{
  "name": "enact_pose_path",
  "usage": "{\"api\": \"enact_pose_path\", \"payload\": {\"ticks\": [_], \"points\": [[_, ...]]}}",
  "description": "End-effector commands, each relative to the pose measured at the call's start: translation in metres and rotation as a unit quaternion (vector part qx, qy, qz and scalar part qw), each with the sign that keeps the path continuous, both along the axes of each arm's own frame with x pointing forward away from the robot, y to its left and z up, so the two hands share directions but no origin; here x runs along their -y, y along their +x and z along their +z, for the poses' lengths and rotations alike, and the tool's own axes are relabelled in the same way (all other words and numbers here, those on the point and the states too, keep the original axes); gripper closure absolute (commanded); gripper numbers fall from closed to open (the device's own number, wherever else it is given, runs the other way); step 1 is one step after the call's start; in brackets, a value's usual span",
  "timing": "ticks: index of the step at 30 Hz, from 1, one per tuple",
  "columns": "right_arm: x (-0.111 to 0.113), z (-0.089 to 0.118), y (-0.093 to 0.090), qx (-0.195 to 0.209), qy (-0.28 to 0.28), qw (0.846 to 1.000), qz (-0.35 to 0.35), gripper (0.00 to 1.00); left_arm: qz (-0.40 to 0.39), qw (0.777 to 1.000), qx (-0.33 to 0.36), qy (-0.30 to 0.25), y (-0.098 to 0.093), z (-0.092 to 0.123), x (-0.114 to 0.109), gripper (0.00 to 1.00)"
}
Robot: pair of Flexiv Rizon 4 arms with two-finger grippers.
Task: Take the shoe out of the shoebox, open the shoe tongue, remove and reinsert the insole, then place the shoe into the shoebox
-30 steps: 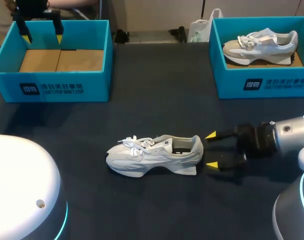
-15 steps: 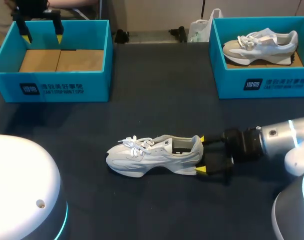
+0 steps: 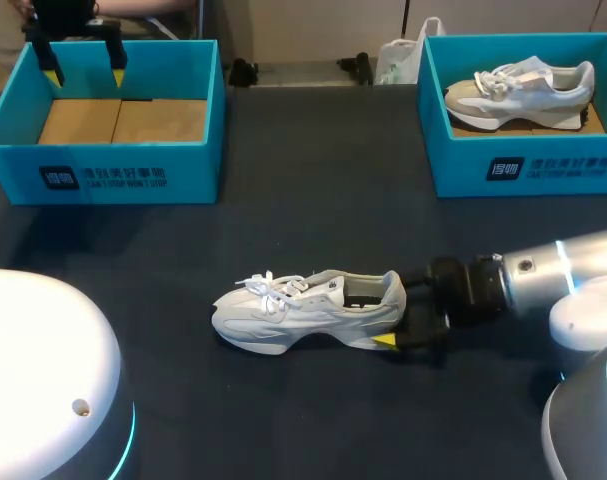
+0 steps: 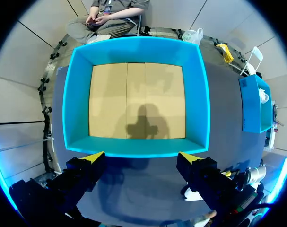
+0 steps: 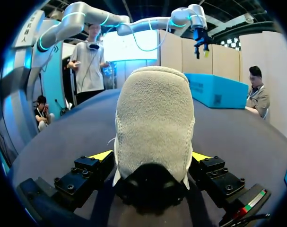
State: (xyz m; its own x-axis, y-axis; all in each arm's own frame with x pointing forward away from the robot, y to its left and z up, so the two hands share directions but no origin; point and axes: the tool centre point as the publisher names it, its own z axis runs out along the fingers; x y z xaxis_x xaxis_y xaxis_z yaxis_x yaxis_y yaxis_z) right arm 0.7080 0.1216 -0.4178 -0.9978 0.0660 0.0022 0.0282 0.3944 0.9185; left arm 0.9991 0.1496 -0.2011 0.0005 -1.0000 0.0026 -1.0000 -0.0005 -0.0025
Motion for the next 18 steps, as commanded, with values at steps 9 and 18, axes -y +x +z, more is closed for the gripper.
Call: {"api": "enact_pose_path", "payload": {"ticks": [9,18], "points": [[-0.018,-0.003,0.005,0.000,-0.002,1.000,0.001,0.00,0.000,1.000,0.000,0.000,0.000,0.000,0.000,0.00],[-0.025,-0.009,0.005,-0.002,0.003,1.000,0.003,0.01,0.000,1.000,0.000,0.000,0.000,0.000,0.000,0.00]]}}
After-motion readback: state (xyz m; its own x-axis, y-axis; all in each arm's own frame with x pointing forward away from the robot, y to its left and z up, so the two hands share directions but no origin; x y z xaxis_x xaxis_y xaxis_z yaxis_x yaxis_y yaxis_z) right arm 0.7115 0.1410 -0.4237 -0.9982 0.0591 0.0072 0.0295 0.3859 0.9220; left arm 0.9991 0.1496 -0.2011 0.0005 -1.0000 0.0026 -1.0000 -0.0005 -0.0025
